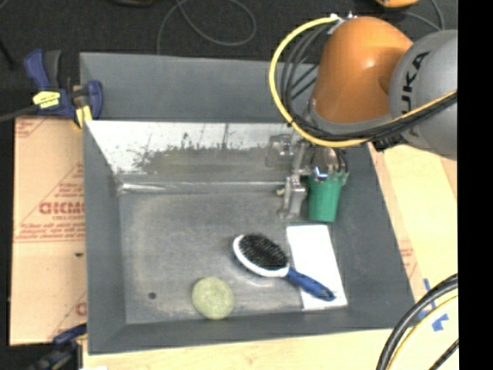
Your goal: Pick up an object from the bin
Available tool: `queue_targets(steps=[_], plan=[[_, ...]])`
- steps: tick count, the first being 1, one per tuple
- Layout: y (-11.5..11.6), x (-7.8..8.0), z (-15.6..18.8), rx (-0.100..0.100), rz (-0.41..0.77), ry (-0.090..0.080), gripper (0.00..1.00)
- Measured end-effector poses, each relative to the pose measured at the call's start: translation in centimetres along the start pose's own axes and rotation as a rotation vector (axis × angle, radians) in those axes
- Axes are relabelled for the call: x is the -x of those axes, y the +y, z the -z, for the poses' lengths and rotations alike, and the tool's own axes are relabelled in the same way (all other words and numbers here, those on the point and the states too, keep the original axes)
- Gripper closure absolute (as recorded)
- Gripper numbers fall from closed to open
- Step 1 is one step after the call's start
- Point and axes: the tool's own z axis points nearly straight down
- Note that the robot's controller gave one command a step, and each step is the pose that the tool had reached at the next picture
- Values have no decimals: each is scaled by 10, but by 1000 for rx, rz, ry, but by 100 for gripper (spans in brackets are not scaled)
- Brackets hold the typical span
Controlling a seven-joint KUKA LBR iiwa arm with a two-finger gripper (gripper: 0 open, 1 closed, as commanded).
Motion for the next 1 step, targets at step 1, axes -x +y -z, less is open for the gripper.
queue_targets(steps=[1], plan=[[0, 1, 5, 0, 0, -8, 0]])
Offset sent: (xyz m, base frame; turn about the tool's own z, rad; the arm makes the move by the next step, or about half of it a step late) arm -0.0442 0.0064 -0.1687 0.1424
